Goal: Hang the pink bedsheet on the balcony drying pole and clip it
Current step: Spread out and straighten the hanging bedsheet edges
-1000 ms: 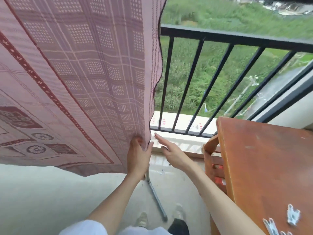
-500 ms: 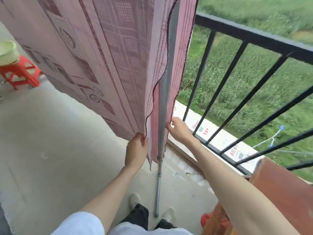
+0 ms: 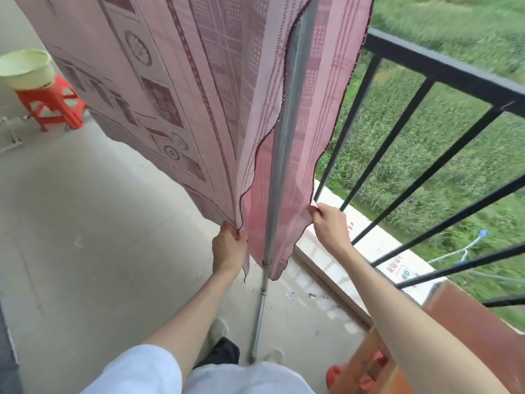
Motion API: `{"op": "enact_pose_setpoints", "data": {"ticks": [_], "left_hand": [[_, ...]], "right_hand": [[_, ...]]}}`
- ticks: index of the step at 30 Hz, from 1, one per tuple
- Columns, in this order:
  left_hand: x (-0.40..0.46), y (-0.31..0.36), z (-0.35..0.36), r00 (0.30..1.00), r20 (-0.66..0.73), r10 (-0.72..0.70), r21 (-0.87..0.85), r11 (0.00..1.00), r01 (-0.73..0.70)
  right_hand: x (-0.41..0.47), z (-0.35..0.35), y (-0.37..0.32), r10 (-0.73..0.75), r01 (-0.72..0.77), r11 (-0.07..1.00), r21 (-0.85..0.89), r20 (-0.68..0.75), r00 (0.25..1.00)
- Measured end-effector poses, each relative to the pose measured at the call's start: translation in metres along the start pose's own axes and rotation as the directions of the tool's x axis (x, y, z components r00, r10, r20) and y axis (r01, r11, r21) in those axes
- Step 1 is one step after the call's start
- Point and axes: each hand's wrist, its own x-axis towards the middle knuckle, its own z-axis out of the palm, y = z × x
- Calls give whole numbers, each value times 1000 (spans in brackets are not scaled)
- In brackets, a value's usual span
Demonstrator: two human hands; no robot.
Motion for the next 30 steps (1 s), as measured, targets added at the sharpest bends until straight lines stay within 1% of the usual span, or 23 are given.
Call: {"op": "enact_pose_setpoints", "data": {"ticks": [2, 3, 5, 10, 14, 18, 24, 28, 30], "left_hand": [[-12, 4, 16, 993, 101, 62, 9, 998, -63], [-16, 7, 22, 987, 134, 90, 16, 996, -93], [-18, 10, 28, 977, 172, 127, 39, 990, -135], [-19, 9, 28, 958, 209, 197, 43, 977, -210], [-20, 8, 30, 950, 200, 240, 44, 967, -253], [-19, 9, 33, 936, 227, 268, 64, 955, -289], [-15, 7, 27, 899, 308, 312, 69, 935, -348], [-7, 6, 24, 869, 358, 341, 108, 910, -401], [-3, 1, 24, 836, 417, 357, 147, 881, -450]], "right_hand": [[-18, 12, -3, -43, 44, 999, -22, 66, 997], [-27, 20, -4, -68, 70, 997, -25, 96, 993], [-40, 31, -3, -90, 90, 996, 0, 110, 990], [-39, 36, 3, -21, 13, 998, 63, 128, 992], [-38, 38, 2, -33, 23, 997, 69, 154, 988], [-41, 40, 8, -21, 0, 995, 97, 219, 976], [-44, 46, 8, -43, -3, 987, 159, 284, 958], [-50, 49, 10, -16, -22, 993, 120, 305, 952], [-57, 47, 13, 8, -40, 994, 103, 300, 954]]}}
